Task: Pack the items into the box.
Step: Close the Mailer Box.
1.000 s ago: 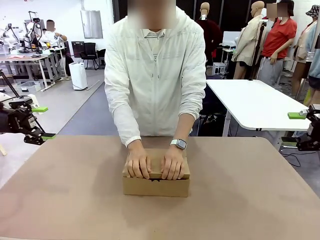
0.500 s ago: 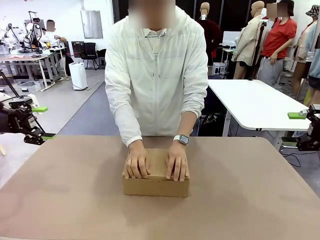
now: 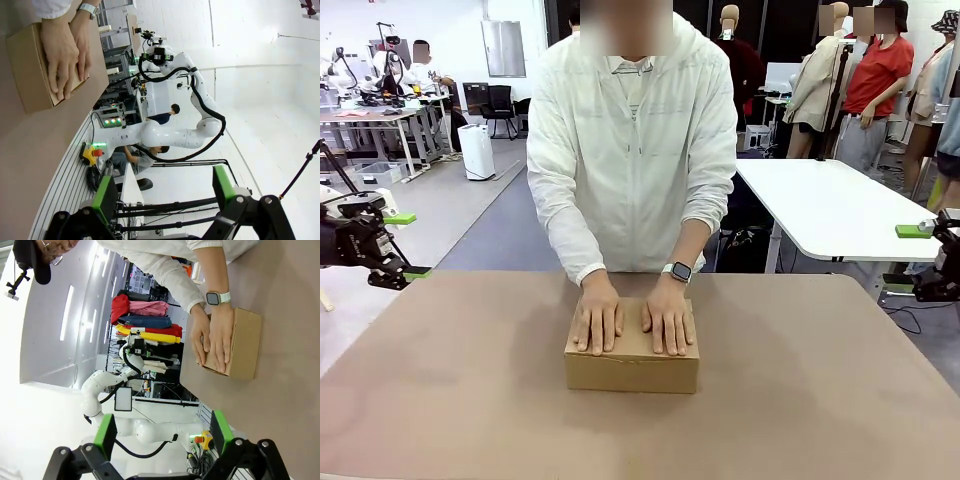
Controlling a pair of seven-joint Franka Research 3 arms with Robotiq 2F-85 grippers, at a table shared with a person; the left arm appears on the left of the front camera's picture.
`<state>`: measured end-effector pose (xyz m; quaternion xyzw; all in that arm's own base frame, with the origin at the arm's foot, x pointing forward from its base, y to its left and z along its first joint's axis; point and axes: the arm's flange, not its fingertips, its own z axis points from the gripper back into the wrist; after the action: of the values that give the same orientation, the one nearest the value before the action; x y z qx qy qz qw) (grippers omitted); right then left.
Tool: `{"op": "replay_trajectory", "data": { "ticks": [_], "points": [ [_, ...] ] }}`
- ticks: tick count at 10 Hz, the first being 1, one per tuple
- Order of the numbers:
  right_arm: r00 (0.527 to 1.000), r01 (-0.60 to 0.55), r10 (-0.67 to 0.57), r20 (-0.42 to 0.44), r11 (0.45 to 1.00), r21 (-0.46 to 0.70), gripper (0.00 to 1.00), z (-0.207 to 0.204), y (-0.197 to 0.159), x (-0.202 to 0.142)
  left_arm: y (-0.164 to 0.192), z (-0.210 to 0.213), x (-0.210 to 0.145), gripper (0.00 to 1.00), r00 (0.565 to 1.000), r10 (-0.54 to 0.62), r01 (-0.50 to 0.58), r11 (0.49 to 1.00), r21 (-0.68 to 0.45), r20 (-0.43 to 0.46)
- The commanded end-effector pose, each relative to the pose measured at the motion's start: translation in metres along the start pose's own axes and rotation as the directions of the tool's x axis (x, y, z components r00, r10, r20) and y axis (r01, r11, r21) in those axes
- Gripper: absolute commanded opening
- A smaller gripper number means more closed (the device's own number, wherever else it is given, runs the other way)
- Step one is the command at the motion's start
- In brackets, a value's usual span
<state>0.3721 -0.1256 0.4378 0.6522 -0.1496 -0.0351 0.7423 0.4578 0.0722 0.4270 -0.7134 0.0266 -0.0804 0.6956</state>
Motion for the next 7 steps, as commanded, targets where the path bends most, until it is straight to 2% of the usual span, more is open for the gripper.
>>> {"op": "replay_trajectory", "data": {
  "ticks": [1, 7],
  "points": [
    [1.000, -0.004, 0.004, 0.012, 1.000, 0.027, 1.00, 0.0003, 0.0045, 0.0006, -0.0005, 0.0004, -0.0007, 1.00, 1.000, -0.021, 0.021, 1.000, -0.013, -0.001],
    [1.000, -0.004, 0.004, 0.012, 1.000, 0.027, 1.00, 0.0003, 0.0045, 0.0006, -0.0005, 0.0004, -0.0007, 1.00, 1.000, -0.021, 0.021, 1.000, -0.013, -0.001]
  ]
}}
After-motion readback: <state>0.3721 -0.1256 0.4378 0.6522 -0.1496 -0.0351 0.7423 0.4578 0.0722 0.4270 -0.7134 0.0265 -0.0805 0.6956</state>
